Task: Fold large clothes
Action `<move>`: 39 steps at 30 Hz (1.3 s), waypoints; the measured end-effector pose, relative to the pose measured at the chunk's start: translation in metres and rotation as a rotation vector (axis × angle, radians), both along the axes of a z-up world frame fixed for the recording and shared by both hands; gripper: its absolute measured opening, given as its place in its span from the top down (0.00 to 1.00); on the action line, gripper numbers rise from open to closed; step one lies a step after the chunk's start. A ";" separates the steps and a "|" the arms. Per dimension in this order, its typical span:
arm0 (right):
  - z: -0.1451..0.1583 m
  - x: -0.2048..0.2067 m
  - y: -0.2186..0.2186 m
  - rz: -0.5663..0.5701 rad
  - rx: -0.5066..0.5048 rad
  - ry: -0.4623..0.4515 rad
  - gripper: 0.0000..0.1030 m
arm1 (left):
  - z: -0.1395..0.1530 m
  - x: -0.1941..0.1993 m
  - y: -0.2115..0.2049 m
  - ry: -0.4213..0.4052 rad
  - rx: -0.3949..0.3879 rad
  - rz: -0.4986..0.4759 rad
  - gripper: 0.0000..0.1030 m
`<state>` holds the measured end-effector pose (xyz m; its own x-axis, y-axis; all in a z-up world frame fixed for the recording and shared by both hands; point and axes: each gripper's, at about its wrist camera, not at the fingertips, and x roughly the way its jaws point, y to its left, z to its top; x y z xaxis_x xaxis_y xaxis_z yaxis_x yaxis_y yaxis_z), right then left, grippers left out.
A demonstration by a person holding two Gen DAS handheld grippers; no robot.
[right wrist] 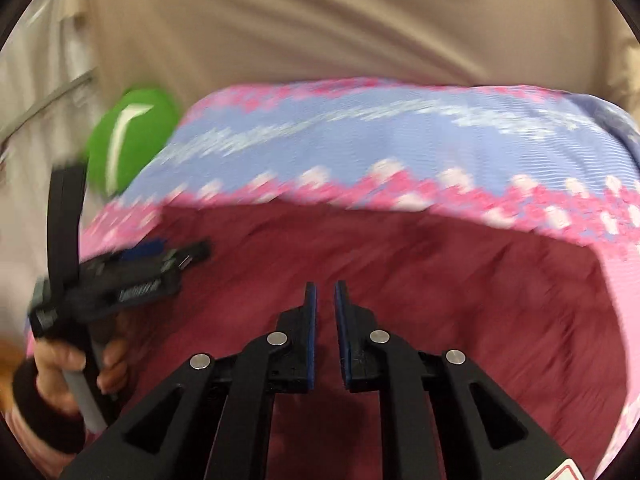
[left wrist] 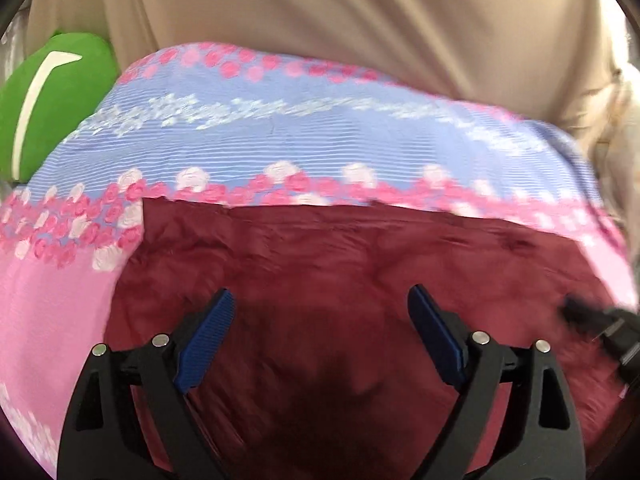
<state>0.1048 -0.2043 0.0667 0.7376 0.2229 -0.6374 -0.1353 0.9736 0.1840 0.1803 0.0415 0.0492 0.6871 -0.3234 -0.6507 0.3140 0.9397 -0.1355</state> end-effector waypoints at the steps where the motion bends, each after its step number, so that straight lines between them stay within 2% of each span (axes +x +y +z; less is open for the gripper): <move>1: -0.005 -0.009 0.010 0.034 0.000 0.012 0.87 | 0.002 -0.011 -0.005 -0.006 0.003 -0.029 0.16; 4: -0.027 -0.026 0.032 0.085 -0.011 0.061 0.87 | -0.005 -0.037 -0.017 -0.018 0.091 -0.085 0.16; 7: -0.035 -0.048 0.010 0.020 -0.031 0.055 0.91 | -0.018 -0.047 -0.001 0.004 0.138 -0.058 0.16; 10: -0.038 -0.078 -0.048 -0.134 0.002 0.057 0.91 | -0.028 -0.049 0.042 0.036 0.114 0.031 0.15; 11: -0.040 -0.090 -0.069 -0.199 0.002 0.053 0.95 | -0.030 -0.051 0.057 0.033 0.119 0.071 0.15; 14: -0.049 -0.125 -0.132 -0.342 0.106 0.060 1.00 | -0.037 -0.056 0.095 0.026 0.156 0.201 0.09; 17: -0.058 -0.148 -0.165 -0.451 0.128 0.066 1.00 | -0.050 -0.055 0.123 0.092 0.078 0.251 0.08; 18: -0.061 -0.148 -0.167 -0.457 0.129 0.072 1.00 | -0.055 -0.054 0.130 0.129 0.027 0.256 0.08; 19: -0.060 -0.147 -0.166 -0.463 0.124 0.077 1.00 | -0.054 -0.056 0.132 0.126 0.021 0.267 0.08; 21: -0.050 -0.147 -0.158 -0.484 0.073 0.069 0.97 | -0.046 -0.060 0.125 0.107 0.072 0.277 0.10; 23: -0.033 -0.147 -0.150 -0.495 0.024 0.027 0.88 | -0.038 -0.066 0.116 0.067 0.122 0.268 0.10; 25: -0.029 -0.141 -0.148 -0.488 0.000 0.013 0.87 | -0.037 -0.071 0.106 0.041 0.186 0.255 0.10; 26: -0.033 -0.136 -0.149 -0.484 -0.008 0.028 0.87 | -0.038 -0.074 0.106 0.041 0.193 0.254 0.10; 29: -0.058 -0.114 -0.156 -0.469 -0.018 0.095 0.93 | -0.044 -0.073 0.109 0.067 0.169 0.258 0.10; 31: -0.060 -0.116 -0.156 -0.477 -0.011 0.095 0.94 | -0.047 -0.074 0.114 0.088 0.130 0.269 0.10; 33: -0.051 -0.119 -0.155 -0.498 -0.008 0.097 0.92 | -0.048 -0.075 0.117 0.101 0.111 0.273 0.10; 34: -0.044 -0.122 -0.154 -0.500 0.011 0.083 0.88 | -0.048 -0.076 0.118 0.106 0.105 0.275 0.10; 35: -0.035 -0.126 -0.150 -0.486 0.039 0.061 0.85 | -0.049 -0.076 0.119 0.108 0.100 0.277 0.10; 39: -0.008 -0.125 -0.112 -0.385 0.063 0.016 0.85 | -0.051 -0.077 0.117 0.101 0.104 0.282 0.10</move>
<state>-0.0204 -0.3166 0.0584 0.7648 -0.0291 -0.6436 0.2409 0.9394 0.2438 0.1031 0.1582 -0.0021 0.6706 -0.0580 -0.7395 0.0293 0.9982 -0.0517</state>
